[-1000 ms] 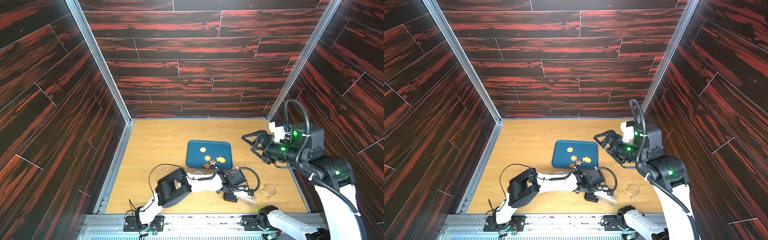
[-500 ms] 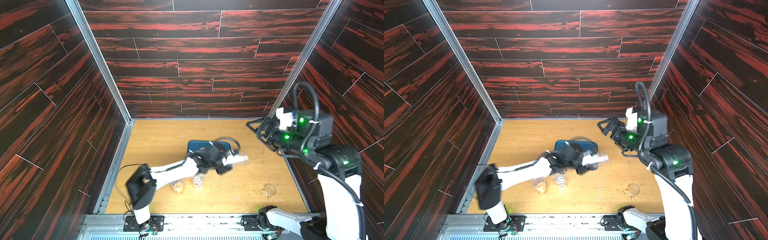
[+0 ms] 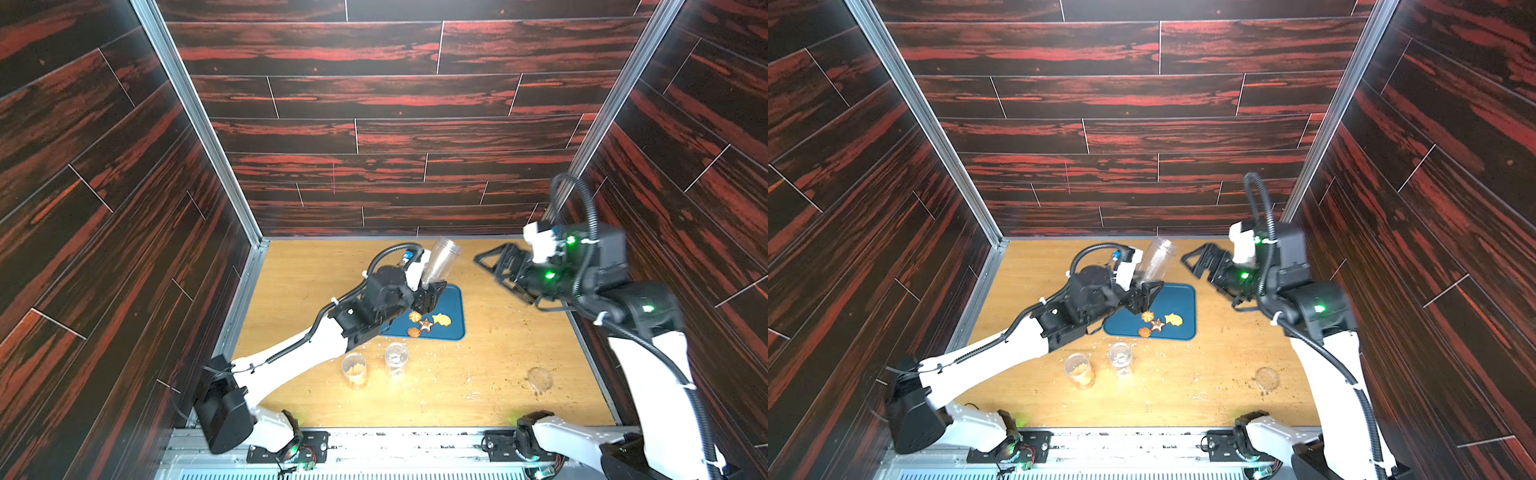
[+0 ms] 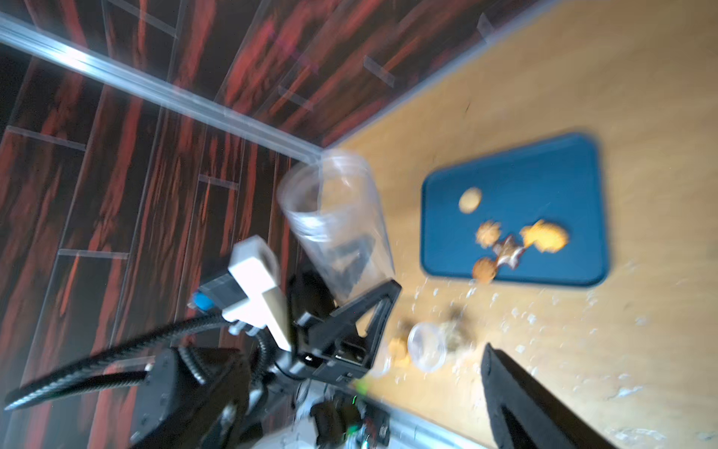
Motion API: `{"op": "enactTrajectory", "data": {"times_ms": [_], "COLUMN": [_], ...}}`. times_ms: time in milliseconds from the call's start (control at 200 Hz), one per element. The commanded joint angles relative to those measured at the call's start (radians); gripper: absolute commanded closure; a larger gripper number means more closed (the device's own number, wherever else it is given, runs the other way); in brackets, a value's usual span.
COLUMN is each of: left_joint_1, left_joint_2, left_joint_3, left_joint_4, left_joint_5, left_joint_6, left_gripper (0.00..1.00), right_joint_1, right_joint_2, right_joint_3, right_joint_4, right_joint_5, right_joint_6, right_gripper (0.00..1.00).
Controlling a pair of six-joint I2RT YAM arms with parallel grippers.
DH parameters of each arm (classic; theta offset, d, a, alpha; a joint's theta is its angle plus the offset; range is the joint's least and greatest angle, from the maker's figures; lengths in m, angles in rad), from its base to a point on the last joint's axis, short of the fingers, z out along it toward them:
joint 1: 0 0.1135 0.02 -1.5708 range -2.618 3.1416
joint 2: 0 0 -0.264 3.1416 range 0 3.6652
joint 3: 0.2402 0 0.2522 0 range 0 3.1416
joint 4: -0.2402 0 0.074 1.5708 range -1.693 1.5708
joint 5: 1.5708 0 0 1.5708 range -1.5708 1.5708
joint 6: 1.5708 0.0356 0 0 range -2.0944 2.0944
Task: Pour the cookies out of the jar
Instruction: Pick up the jar from the center of the board.
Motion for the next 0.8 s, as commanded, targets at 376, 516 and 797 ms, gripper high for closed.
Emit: {"op": "enactTrajectory", "data": {"times_ms": [376,516,797], "left_joint_1": [-0.015,-0.040,-0.085], "left_joint_2": [-0.034,-0.034,-0.040], "left_joint_3": [-0.029,-0.006,0.007], "left_joint_4": [0.210,0.187,0.166], "left_joint_5": [0.155,0.175,0.188], "left_joint_6": [-0.151,-0.125,-0.102], "left_gripper": [0.80,0.79,0.80], "right_joint_1": [0.042,0.057,0.096], "right_joint_2": [0.030,0.062,0.110], "right_joint_3": [-0.065,-0.047,-0.028], "right_joint_4": [0.217,0.233,0.223], "right_joint_5": [-0.172,-0.159,-0.086], "right_joint_6": [-0.011,-0.030,-0.065], "right_gripper": [0.04,0.05,0.12]}}
